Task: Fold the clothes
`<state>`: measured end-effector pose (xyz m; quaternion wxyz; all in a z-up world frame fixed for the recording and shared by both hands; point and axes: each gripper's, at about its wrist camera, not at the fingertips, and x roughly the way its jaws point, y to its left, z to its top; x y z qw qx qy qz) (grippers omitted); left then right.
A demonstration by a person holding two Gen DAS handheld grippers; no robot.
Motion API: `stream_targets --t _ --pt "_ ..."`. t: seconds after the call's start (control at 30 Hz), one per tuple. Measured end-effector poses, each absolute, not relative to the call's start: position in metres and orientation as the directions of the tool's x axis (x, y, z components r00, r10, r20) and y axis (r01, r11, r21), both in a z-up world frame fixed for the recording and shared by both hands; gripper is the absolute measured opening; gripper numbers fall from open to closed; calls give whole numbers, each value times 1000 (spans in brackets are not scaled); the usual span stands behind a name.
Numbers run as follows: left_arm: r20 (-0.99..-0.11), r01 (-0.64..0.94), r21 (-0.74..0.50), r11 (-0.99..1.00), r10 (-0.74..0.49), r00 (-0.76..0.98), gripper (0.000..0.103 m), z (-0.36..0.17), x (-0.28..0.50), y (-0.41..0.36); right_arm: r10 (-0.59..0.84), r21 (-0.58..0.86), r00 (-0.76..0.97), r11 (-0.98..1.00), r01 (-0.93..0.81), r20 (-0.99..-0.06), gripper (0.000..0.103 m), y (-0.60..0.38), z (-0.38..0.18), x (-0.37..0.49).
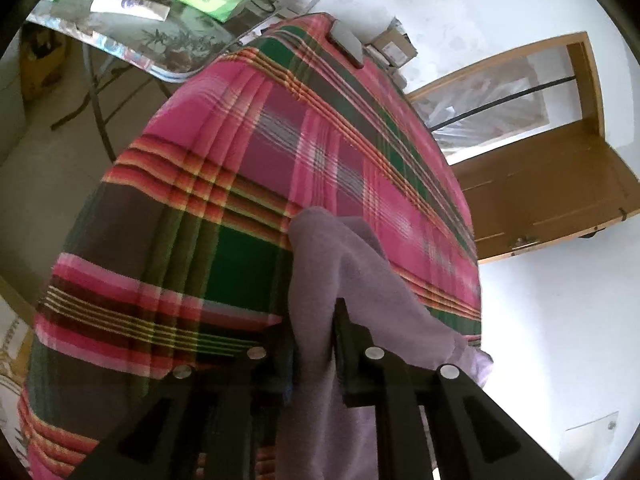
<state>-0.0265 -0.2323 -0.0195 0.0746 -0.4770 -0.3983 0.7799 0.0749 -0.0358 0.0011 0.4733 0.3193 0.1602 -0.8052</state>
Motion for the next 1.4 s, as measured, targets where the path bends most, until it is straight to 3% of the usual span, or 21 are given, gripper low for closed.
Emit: stream_targets --t 0.23,0.47,0.67,0.9,1.07,1.4 --pt "-701 282 -658 -698 430 -569 24 -1 -12 -233 -688 86 -334 -499 862 -645 27 -21 9 73" --pt "-699 213 -574 -790 338 -630 28 38 9 -200 -727 173 -356 -543 822 -587 29 19 31 63" --pt "-683 120 -550 -827 362 -634 28 56 16 -160 -726 246 -439 -627 739 -529 36 72 45 47" --pt "-697 42 -517 -855 392 -601 29 62 15 -109 -668 273 -554 -727 631 -498 37 138 52 39" --pt "-729 -82 -431 -899 400 -555 32 60 17 -50 -543 267 -670 -838 476 -507 37 199 45 22" --pt "-777 -355 -390 -850 510 -369 32 31 3 73 -242 245 -800 -962 124 -549 37 333 31 13"
